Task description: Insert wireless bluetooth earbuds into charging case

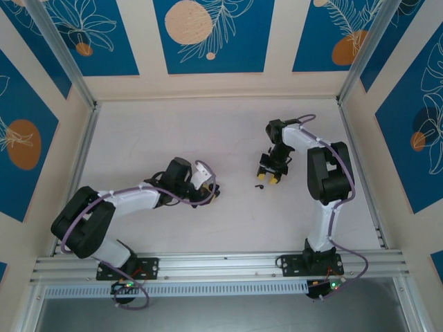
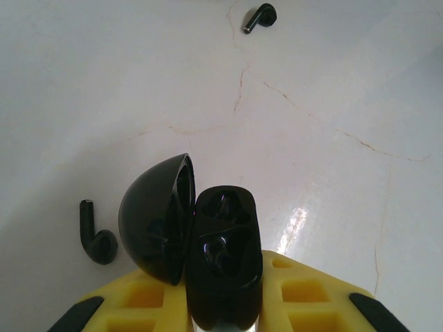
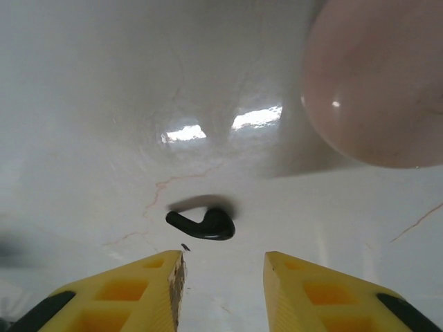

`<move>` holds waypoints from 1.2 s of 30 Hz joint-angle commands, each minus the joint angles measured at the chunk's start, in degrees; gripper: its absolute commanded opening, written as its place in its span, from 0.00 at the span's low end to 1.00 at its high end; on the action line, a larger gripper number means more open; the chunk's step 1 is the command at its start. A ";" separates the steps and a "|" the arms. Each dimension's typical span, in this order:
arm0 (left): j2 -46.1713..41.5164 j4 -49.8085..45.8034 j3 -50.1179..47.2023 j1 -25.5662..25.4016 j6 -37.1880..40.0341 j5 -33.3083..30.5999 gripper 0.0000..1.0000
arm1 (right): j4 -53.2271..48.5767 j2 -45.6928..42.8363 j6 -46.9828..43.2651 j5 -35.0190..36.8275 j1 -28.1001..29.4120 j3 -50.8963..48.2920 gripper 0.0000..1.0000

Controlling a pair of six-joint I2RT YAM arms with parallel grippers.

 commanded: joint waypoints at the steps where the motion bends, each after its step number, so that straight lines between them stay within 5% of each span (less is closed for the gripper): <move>1: -1.29 -1.01 1.85 0.88 -0.12 0.70 0.22 | 1.45 -0.57 4.70 -3.85 0.44 -0.15 0.37; 19: -1.86 -1.82 2.34 2.08 -0.03 1.67 0.22 | -0.52 9.05 2.45 -2.73 7.76 9.57 0.35; 36: -3.17 -2.80 1.98 2.13 0.00 0.96 0.22 | -1.14 5.71 1.88 1.01 9.53 1.72 0.29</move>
